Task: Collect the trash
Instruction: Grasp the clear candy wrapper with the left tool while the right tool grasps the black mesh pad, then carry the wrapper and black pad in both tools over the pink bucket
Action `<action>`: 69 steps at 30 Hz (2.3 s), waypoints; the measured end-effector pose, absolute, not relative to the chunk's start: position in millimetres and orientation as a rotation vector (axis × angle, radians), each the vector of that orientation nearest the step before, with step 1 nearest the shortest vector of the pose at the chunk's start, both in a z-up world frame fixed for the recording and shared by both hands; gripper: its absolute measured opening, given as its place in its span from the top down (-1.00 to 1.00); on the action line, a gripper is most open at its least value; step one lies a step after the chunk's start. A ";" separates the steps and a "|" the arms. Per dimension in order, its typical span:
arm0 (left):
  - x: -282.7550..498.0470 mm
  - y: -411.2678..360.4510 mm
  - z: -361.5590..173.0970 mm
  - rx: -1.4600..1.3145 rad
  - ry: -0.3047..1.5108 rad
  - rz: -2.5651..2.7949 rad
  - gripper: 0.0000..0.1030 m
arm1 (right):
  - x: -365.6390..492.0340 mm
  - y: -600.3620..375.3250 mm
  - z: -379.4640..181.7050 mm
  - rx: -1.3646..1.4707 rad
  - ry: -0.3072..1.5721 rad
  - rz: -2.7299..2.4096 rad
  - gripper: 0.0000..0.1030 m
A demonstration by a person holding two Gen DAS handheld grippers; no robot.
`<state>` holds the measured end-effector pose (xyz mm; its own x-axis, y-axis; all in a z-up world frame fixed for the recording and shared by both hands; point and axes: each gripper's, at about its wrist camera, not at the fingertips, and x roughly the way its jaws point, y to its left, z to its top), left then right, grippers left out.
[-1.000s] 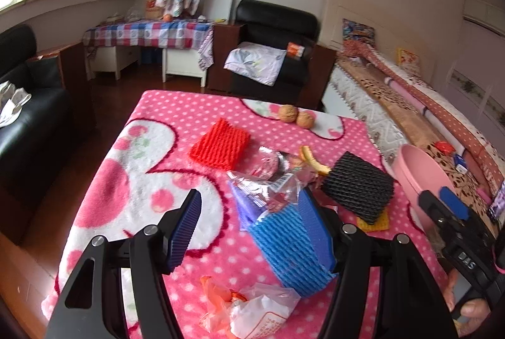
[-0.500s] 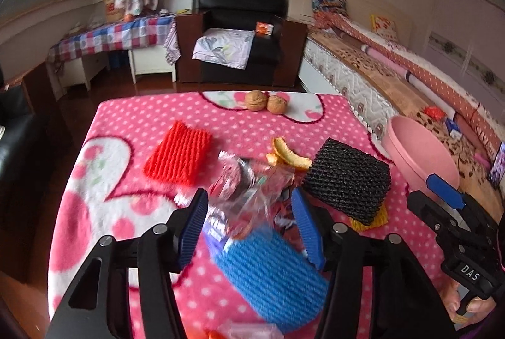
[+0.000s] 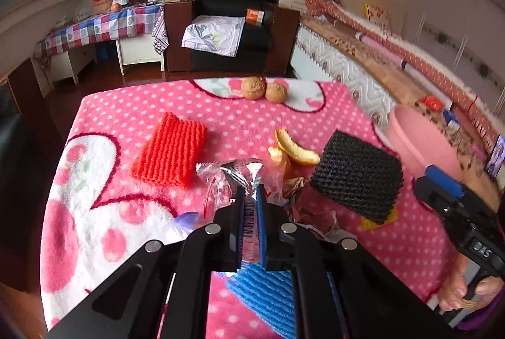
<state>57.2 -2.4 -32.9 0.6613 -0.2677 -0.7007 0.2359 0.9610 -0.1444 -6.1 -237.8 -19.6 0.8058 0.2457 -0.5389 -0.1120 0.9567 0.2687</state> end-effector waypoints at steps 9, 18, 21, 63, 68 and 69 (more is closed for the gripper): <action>44.6 21.6 -15.3 -0.155 0.749 -0.284 0.91 | 25.9 -247.1 -24.9 0.284 0.664 0.206 -0.19; 40.2 27.7 -8.8 -0.187 0.736 -0.272 0.91 | 38.7 -241.6 -35.3 0.315 0.725 0.240 0.74; 39.0 25.4 -6.6 -0.185 0.731 -0.273 0.91 | 32.5 -245.7 -31.0 0.335 0.697 0.245 0.80; 86.7 -271.2 6.4 -0.135 0.776 -0.753 0.90 | -24.7 -429.4 -22.8 0.390 0.510 -0.236 0.81; 103.6 -290.0 -11.0 -0.135 0.810 -0.739 0.90 | -18.9 -433.4 -28.4 0.381 0.520 -0.238 0.81; 106.1 -292.2 -13.4 -0.133 0.817 -0.735 0.90 | -18.2 -433.7 -29.3 0.380 0.521 -0.238 0.81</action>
<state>106.1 -292.2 -13.4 0.4553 -0.6432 -0.6156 0.5453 0.7481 -0.3782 -18.2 -433.7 -29.3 0.8426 -0.1247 -0.5240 0.3146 0.9036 0.2908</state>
